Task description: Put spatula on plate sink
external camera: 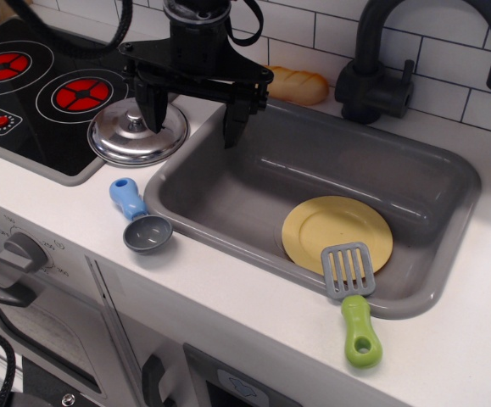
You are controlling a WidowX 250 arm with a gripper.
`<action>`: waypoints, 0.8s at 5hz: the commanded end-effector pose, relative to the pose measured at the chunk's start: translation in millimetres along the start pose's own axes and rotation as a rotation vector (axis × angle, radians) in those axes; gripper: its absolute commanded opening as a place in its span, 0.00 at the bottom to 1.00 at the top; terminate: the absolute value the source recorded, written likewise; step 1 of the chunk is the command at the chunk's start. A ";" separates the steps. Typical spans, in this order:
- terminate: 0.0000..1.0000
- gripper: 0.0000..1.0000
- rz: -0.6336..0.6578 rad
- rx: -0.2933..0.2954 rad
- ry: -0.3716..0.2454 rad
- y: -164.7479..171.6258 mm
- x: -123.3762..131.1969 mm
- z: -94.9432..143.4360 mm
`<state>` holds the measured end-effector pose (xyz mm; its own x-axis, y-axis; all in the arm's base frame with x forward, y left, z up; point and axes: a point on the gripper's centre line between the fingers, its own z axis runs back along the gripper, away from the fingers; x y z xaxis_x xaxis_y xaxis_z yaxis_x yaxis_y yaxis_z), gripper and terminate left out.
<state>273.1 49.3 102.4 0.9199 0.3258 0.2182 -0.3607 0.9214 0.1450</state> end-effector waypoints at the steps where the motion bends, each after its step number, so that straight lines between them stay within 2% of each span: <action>1: 0.00 1.00 0.000 0.000 0.000 0.0 0.0 0.0; 2: 0.00 1.00 -0.013 -0.021 0.016 -22.3 -23.2 8.0; 3: 0.00 1.00 -0.007 -0.089 0.053 -41.7 -40.9 25.0; 4: 0.00 1.00 -0.036 -0.135 0.053 -63.3 -61.5 41.8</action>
<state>230.9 -41.4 110.7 0.9430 0.3056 0.1318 -0.3115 0.9499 0.0260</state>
